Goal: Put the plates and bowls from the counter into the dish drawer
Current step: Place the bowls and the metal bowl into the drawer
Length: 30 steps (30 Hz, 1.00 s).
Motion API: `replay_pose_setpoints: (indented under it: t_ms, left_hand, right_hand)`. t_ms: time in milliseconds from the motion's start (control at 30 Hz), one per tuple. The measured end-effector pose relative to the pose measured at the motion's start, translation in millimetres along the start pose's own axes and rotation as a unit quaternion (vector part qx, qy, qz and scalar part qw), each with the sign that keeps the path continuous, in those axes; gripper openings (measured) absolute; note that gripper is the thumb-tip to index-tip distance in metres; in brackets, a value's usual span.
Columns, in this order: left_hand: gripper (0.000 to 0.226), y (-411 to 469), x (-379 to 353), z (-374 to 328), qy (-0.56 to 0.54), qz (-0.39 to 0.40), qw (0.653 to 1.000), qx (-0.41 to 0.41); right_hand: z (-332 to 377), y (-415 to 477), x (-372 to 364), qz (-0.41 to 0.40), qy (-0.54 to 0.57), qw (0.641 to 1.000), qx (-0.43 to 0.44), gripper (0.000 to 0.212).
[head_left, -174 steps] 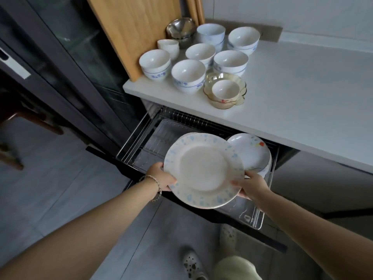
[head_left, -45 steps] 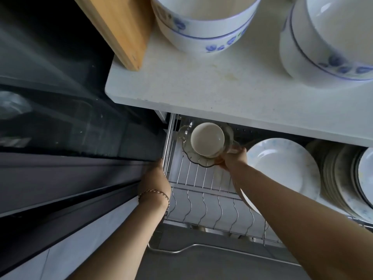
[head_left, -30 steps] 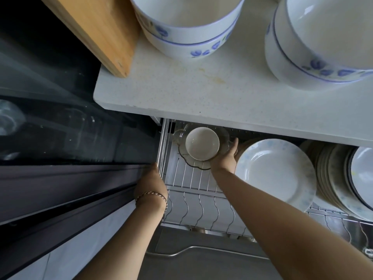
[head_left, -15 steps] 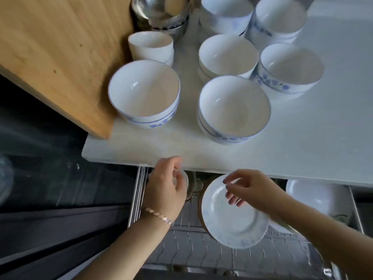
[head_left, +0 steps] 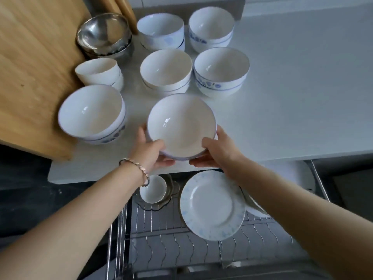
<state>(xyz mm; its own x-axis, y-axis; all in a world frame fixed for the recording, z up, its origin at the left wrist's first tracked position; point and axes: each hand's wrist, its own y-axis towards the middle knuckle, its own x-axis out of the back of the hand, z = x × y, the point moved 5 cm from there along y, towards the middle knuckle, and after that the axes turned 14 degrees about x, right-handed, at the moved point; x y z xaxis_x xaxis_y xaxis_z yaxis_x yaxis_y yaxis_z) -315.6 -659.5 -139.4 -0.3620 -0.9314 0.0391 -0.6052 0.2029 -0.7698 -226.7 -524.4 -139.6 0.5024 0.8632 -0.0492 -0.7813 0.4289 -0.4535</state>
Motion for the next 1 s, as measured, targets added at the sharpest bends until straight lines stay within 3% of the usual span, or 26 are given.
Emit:
replay_pose_setpoints:
  t_ms: [167, 300, 400, 533, 667, 800, 1000]
  left_hand:
    - [0.062, -62, -45, 57, 0.08, 0.033, 0.996, -0.023]
    - [0.071, -99, -96, 114, 0.193, 0.08, 0.976, -0.064]
    - [0.068, -101, -135, 163, 0.248, 0.134, 0.959, -0.03]
    - [0.069, -84, -181, 219, 0.288, 0.182, 0.94, 0.023]
    - [0.073, -60, -216, 259, 0.333, 0.172, 0.925, 0.067]
    - [0.075, -31, -234, 295, 0.382, 0.126, 0.901, 0.161]
    - [0.049, -18, -233, 311, 0.401, 0.084, 0.888, 0.208]
  right_hand:
    - [-35, -75, 72, 0.024, -0.053, 0.998, 0.008, 0.05]
    - [-70, -137, 143, 0.033, -0.105, 0.991, -0.082, 0.043]
    - [-97, -160, 196, -0.002, -0.166, 0.981, -0.097, 0.032]
    - [-140, -160, 246, 0.002, -0.277, 0.952, -0.129, 0.044]
    - [-187, -139, 275, 0.041, -0.352, 0.919, -0.173, 0.048]
    - [-218, -114, 295, 0.021, -0.385, 0.901, -0.2, 0.05]
    - [-246, -100, 319, -0.021, -0.425, 0.879, -0.214, 0.055]
